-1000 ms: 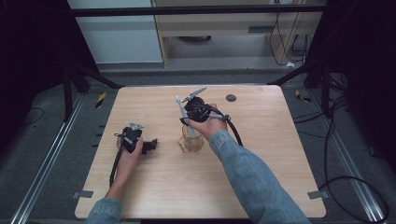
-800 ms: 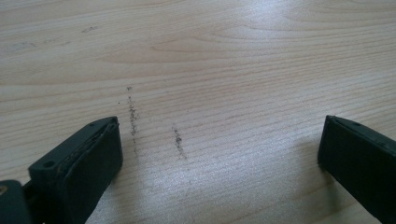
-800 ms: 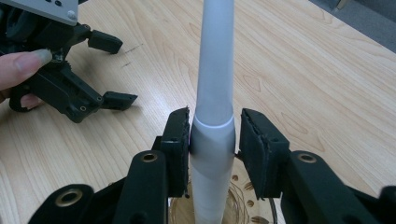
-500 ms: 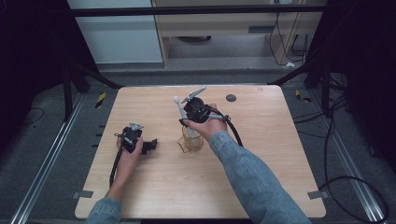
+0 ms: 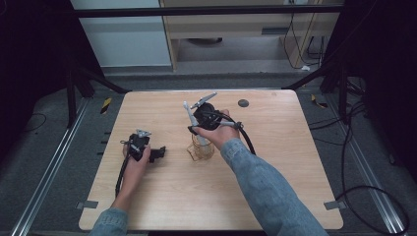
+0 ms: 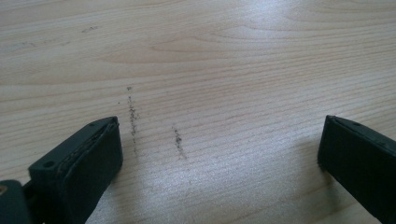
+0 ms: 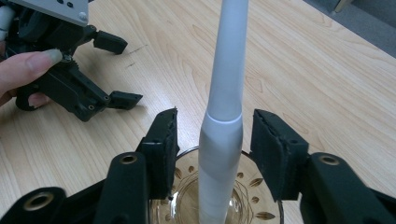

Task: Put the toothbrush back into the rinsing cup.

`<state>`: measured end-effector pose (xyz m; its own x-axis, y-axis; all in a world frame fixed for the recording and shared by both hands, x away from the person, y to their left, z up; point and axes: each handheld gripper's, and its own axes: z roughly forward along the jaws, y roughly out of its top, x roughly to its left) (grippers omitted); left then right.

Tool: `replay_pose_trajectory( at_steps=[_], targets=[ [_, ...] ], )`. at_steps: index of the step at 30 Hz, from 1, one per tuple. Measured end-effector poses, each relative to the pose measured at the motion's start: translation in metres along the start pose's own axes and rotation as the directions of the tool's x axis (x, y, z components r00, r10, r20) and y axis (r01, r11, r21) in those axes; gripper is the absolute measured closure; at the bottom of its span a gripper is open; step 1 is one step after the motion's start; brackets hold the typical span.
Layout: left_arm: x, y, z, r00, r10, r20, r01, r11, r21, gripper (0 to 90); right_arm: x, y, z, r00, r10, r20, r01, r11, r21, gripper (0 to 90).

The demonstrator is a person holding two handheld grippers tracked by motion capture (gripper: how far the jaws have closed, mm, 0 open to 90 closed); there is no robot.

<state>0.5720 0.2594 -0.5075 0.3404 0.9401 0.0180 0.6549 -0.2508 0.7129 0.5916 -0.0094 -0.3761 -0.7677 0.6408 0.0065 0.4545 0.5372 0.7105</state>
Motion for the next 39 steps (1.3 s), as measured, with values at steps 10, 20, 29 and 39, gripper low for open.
replay_pose_trajectory(
  at_steps=[10, 20, 29, 39],
  targets=[
    [0.0, 0.0, 0.0, 1.0, 0.0, 0.0, 0.0, 1.0, 0.0, 0.0, -0.0014, -0.0029, -0.0044, 0.9998, 0.005, 0.017, -0.005, 1.0, -0.008, 42.5],
    [0.0, 0.0, 0.0001, 1.0, -0.001, 0.001, 0.001, 1.0, 0.0, 0.0, -0.0004, -0.0029, -0.0066, 0.9996, 0.005, 0.027, -0.004, 1.0, -0.009, 34.2],
    [0.0001, 0.0, 0.0, 1.0, 0.001, 0.001, -0.001, 1.0, 0.0, 0.0, 0.0004, -0.0031, -0.0062, 0.9996, 0.008, 0.028, -0.007, 1.0, -0.007, 25.0],
    [0.0001, 0.0, 0.0, 1.0, 0.001, 0.001, -0.001, 1.0, 0.0, 0.0, 0.0019, -0.0041, -0.0062, 0.9986, 0.004, 0.053, -0.003, 1.0, -0.017, 11.9]
  ],
)
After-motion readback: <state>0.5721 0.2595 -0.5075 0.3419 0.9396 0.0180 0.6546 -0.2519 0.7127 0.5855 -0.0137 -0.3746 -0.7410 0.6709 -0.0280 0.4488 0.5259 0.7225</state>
